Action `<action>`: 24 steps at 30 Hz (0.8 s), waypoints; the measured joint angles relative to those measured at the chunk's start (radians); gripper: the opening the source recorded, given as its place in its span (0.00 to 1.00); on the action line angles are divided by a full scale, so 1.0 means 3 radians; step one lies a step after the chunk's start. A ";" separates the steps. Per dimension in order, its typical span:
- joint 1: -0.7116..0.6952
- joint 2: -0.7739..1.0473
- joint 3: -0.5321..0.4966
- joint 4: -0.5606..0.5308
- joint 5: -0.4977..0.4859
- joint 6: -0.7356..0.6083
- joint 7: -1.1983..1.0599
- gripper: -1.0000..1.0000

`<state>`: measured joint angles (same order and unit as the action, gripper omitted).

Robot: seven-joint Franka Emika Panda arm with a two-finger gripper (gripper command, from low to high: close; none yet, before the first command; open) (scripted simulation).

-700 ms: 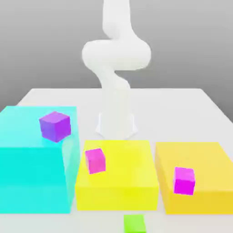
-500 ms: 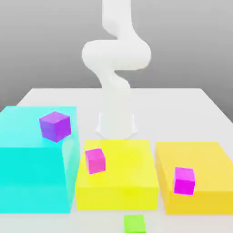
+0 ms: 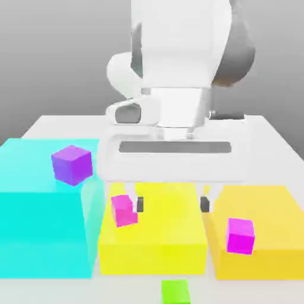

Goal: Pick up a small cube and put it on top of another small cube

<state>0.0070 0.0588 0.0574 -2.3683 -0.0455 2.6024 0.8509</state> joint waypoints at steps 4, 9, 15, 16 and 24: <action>0.0015 0.0482 0.0017 -0.0038 -0.0006 0.0168 0.0015 0.50; 0.0053 0.1086 -0.0003 -0.0004 -0.0036 0.0511 0.0045 0.50; 0.0075 0.1322 -0.0031 0.0042 -0.0065 0.0695 0.0067 0.00; 0.0075 0.1322 -0.0031 0.0042 -0.0066 0.0696 0.0068 0.00; 0.0029 0.0737 0.0004 -0.0112 0.0079 0.0267 0.0155 0.00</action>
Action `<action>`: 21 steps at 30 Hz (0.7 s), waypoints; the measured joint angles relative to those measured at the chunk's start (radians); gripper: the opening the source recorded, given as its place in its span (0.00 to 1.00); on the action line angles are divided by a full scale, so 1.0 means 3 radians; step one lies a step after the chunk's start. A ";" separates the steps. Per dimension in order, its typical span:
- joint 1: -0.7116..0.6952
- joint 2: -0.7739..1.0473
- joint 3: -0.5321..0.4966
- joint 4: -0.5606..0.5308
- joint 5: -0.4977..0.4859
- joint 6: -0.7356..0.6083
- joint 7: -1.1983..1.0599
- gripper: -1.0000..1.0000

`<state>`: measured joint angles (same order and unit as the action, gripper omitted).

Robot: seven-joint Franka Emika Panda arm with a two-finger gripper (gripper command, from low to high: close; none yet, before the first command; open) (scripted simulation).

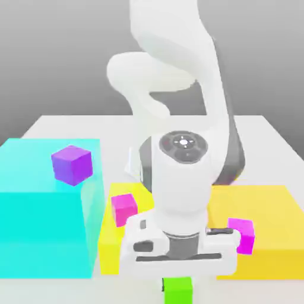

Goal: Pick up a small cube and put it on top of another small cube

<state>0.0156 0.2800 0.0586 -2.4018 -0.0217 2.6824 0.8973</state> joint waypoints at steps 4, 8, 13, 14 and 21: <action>-0.0021 -0.0394 -0.0071 -0.0188 0.0201 -0.0193 0.0508 0.00; -0.0078 -0.0777 -0.0144 -0.0384 0.0306 -0.0371 0.1132 0.00; -0.0212 -0.1245 -0.0156 -0.0631 0.0332 -0.0584 0.1994 0.00; -0.0240 -0.1337 -0.0152 -0.0681 0.0328 -0.0624 0.2174 0.00; -0.0552 -0.1960 -0.0049 -0.1035 0.0290 -0.0898 0.3441 0.00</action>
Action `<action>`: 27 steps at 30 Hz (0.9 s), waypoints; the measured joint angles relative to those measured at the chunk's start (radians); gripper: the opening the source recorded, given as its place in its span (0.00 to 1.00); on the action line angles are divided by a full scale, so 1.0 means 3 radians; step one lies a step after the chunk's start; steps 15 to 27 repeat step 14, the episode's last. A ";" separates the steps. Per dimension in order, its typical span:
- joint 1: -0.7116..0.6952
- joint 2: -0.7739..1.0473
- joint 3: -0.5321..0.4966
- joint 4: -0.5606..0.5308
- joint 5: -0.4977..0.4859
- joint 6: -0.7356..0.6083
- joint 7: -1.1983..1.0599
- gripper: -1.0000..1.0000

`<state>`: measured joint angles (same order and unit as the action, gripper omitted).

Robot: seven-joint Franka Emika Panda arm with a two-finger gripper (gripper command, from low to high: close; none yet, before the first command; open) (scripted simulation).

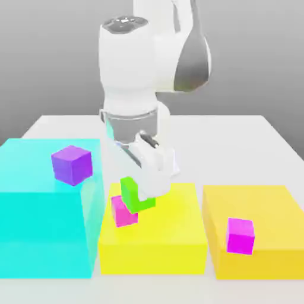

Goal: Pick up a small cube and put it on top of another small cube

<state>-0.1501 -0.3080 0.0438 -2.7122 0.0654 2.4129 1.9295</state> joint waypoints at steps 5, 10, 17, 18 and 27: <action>-0.0283 -0.0425 0.0123 -0.0256 -0.0020 -0.0181 0.0908 0.00; -0.0373 -0.0114 0.0178 -0.0439 -0.0047 0.0304 0.1138 0.00; -0.0375 0.0059 0.0187 -0.0493 -0.0046 0.0531 0.1149 1.00; -0.0375 0.0059 0.0187 -0.0493 -0.0046 0.0531 0.1149 1.00; -0.0375 0.0059 0.0187 -0.0493 -0.0046 0.0531 0.1149 1.00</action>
